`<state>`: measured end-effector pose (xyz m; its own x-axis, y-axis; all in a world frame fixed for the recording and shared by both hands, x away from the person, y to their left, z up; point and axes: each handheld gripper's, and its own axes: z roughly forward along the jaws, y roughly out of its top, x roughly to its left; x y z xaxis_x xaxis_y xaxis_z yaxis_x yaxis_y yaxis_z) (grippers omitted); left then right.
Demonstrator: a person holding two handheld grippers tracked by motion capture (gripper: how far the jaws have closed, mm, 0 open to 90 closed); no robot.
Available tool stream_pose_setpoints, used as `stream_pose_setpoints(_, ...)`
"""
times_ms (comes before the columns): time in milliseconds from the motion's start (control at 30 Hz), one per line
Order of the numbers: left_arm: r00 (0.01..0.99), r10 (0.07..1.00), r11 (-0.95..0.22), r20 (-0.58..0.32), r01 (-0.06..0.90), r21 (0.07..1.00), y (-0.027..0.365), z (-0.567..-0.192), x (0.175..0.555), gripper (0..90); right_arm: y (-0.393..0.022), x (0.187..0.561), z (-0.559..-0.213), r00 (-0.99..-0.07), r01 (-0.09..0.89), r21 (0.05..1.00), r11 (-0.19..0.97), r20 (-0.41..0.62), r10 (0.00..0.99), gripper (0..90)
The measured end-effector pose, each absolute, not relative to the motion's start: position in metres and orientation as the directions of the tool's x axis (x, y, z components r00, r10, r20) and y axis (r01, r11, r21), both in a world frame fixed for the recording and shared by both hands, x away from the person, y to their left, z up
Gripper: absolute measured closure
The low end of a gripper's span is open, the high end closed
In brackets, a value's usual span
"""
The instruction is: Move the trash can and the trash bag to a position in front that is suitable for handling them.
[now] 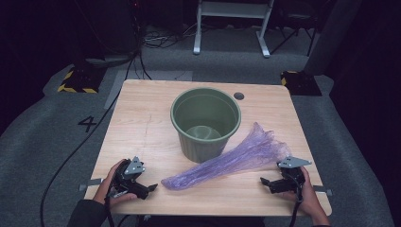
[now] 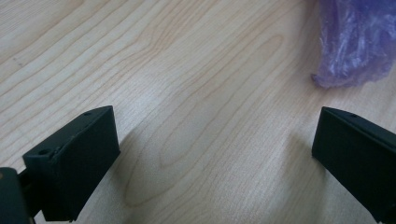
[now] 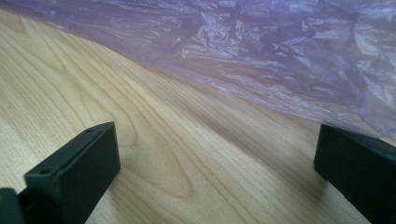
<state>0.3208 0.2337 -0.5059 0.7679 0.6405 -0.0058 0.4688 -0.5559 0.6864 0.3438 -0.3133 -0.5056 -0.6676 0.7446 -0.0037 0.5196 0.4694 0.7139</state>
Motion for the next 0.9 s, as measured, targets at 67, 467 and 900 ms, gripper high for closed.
stream_pose_setpoints(67,0.759,0.651,-0.549,-0.007,0.477,0.687,0.233,-0.506,0.320,0.2,-0.313,0.344,-0.506,-0.668,0.520,0.714,0.470,-0.004,0.744,0.0)
stream_pose_setpoints(467,0.768,0.641,-0.556,-0.007,0.470,0.686,0.233,-0.506,0.322,0.0,-0.312,0.342,-0.505,-0.667,0.507,0.719,0.476,-0.023,0.745,0.3)
stream_pose_setpoints(900,0.766,0.642,-0.554,-0.008,0.472,0.686,0.234,-0.506,0.323,0.0,-0.308,0.334,-0.497,-0.688,0.459,0.744,0.485,-0.048,0.724,16.3)
